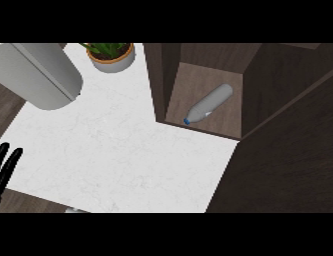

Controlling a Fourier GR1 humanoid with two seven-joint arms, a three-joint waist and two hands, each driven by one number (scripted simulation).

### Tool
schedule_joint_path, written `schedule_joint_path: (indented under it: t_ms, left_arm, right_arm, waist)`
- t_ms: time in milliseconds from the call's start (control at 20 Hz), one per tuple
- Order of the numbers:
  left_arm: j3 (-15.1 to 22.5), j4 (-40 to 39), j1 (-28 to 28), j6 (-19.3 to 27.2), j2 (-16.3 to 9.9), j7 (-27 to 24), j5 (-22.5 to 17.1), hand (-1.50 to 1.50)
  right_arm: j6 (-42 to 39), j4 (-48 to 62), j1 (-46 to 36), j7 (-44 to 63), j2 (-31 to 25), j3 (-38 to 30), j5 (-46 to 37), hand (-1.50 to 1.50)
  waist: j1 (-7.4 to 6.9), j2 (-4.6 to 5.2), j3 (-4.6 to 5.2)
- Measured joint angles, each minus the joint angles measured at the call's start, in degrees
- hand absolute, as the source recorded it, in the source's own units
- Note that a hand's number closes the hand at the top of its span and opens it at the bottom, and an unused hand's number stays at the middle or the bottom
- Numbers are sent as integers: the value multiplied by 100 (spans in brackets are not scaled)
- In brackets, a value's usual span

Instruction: Pick up the bottled water, place it into the cabinet and close the cabinet

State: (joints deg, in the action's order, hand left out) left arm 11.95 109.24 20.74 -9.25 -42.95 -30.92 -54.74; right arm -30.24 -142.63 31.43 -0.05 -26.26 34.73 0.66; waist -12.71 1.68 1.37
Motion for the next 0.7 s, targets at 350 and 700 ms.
schedule_joint_path:
  t_ms: [350, 700]
  left_arm:
    - [-142, -57, -22, -130, -143, 43, -64, -150]
    - [-230, -130, -22, -240, -197, 55, -146, -150]
  right_arm:
    - [-228, 18, -579, 188, -149, -9, 26, 150]
    - [-405, 24, -892, 251, -286, -73, 55, 150]
  waist:
    - [-67, -16, 16]
    - [-78, -9, 39]
